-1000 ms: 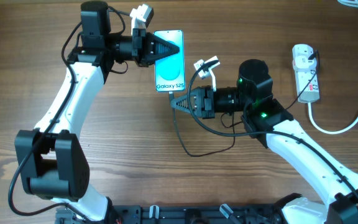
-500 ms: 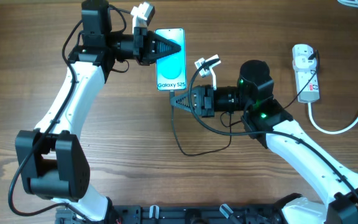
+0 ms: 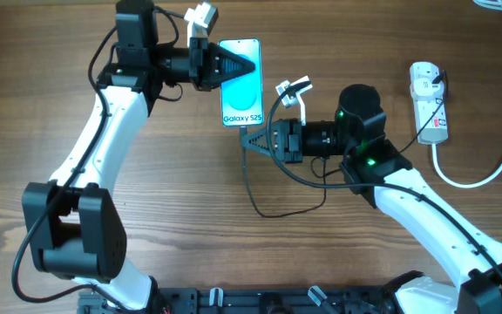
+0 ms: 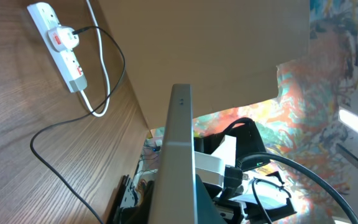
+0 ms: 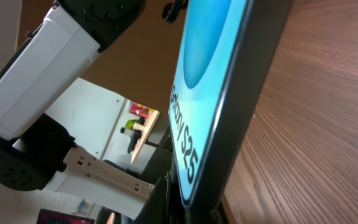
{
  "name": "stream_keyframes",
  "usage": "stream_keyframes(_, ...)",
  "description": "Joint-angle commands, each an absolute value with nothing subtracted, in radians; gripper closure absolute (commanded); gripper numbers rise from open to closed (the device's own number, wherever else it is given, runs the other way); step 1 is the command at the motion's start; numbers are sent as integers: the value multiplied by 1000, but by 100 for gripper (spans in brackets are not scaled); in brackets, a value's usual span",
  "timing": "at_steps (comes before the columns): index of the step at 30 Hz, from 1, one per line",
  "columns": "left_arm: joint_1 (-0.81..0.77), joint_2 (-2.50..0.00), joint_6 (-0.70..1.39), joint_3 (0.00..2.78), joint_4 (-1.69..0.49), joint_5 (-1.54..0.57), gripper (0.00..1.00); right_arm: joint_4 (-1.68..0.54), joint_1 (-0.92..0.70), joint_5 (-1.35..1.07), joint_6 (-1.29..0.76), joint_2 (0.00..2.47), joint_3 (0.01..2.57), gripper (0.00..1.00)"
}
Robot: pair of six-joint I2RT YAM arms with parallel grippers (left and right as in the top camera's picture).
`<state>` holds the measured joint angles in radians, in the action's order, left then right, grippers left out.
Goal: Plug charger to phone and switch on socket
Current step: 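Lower the phone with the left gripper and lay it flat on the table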
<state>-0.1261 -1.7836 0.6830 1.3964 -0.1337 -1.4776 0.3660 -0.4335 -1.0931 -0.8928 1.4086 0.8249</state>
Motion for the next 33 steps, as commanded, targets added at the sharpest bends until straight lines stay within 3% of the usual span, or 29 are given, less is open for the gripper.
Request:
stream_keyframes(1, -165, -1752, 659, 1394, -145, -1538, 96, 343, -389, -1044, -823, 1417, 858, 90)
stream_keyframes(4, -159, -1752, 658, 1394, -145, -1525, 96, 274, -389, -1103, -761, 1417, 858, 83)
stream_keyframes(7, -152, -1752, 656, 1394, -145, -1517, 96, 276, -389, -1155, -703, 1417, 858, 60)
stream_keyframes(10, -142, -1752, 600, 1391, -160, -1503, 96, 270, -385, -1174, -679, 1417, 858, 49)
stream_keyframes(13, -137, -1753, 509, 1385, -278, -1415, 96, 225, -385, -1172, -642, 1417, 858, 45)
stream_keyframes(21, -144, -1769, 218, 1342, -641, -850, 96, -168, -384, -886, -442, 1417, 858, 43)
stream_keyframes(25, -145, -1838, 160, 1342, -652, -790, 96, -270, -384, -764, -405, 1417, 858, 43)
stream_keyframes(33, -145, -2032, 161, 1343, -579, -761, 96, -302, -384, -751, -392, 1417, 858, 43)
